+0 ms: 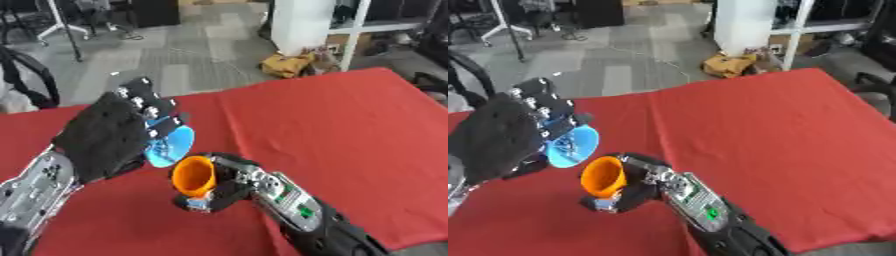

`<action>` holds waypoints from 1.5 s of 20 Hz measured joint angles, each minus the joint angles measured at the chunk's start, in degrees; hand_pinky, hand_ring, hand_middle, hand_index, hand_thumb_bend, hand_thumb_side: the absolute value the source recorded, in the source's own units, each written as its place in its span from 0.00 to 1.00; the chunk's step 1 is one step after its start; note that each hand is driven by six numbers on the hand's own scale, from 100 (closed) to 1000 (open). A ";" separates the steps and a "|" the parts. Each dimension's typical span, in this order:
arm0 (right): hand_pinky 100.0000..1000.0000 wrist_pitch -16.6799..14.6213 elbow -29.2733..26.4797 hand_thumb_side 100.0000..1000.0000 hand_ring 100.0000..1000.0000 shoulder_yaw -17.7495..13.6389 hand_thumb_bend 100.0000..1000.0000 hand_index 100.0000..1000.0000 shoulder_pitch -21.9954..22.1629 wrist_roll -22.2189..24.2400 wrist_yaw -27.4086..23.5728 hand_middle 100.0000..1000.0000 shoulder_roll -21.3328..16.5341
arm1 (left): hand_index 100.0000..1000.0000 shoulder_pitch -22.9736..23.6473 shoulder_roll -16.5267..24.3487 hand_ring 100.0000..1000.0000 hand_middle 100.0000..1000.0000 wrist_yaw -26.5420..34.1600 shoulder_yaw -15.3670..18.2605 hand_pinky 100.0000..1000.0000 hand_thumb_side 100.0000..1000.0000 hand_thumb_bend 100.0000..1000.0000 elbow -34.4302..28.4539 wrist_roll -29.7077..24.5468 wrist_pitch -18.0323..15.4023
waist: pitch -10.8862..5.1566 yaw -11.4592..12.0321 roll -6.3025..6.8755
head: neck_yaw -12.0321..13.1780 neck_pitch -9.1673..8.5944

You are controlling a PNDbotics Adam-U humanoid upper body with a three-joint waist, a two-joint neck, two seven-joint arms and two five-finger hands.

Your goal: Pour the contents of one cup into another cup.

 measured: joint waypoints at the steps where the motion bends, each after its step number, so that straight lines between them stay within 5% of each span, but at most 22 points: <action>1: 0.65 0.02 0.04 0.00 0.50 0.00 0.25 0.69 0.00 0.03 -0.01 0.52 0.00 | 0.65 -0.11 -0.16 0.37 0.35 -0.02 0.00 0.51 0.00 0.45 0.00 0.02 0.02 | 0.00 0.00 0.00 | 0.00 0.00; 30: 0.65 0.03 0.17 0.00 0.50 -0.32 0.25 0.69 -0.01 0.33 -0.28 0.51 0.00 | 0.64 -1.13 -0.81 0.37 0.35 -1.87 0.00 0.52 0.00 0.46 1.12 0.63 0.12 | 0.00 -0.22 -0.02 | -0.08 -0.02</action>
